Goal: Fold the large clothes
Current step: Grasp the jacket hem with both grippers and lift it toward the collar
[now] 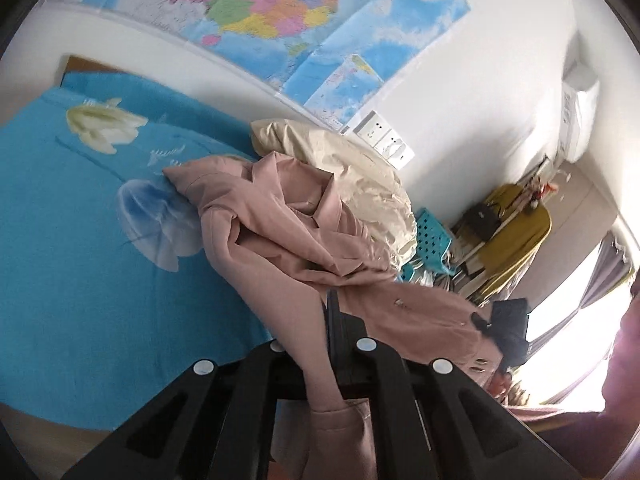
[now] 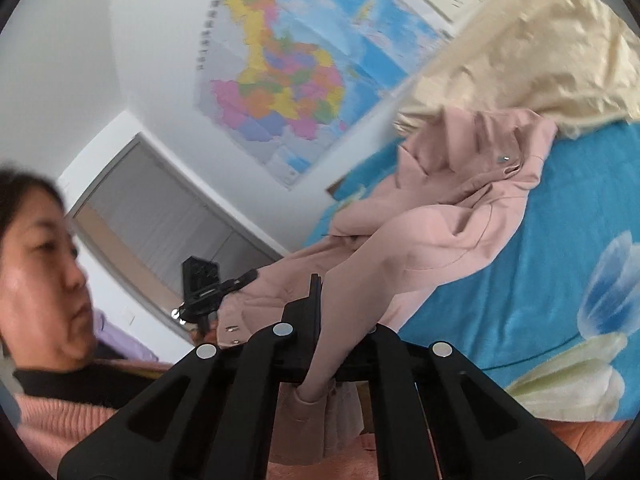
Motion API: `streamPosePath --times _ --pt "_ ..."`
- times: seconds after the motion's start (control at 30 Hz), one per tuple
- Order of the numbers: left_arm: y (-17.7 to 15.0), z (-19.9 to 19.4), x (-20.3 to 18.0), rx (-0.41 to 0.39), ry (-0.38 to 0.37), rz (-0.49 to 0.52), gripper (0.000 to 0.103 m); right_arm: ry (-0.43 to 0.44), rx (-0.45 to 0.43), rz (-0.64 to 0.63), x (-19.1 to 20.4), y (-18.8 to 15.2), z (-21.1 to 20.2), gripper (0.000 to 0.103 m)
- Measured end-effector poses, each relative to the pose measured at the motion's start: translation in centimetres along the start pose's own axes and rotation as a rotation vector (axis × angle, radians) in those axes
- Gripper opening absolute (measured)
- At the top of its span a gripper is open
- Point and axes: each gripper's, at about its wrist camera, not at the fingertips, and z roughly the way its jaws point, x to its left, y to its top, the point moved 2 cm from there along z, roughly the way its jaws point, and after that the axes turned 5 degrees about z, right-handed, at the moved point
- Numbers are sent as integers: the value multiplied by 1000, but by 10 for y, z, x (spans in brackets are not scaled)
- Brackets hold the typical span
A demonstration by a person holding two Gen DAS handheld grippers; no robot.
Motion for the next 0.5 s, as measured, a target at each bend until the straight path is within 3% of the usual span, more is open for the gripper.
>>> streamPosePath --times 0.23,0.5 --pt "51 17 13 48 28 -29 2 -15 -53 136 -29 55 11 3" --pt "147 74 28 119 111 16 2 -55 -70 175 -48 135 41 4"
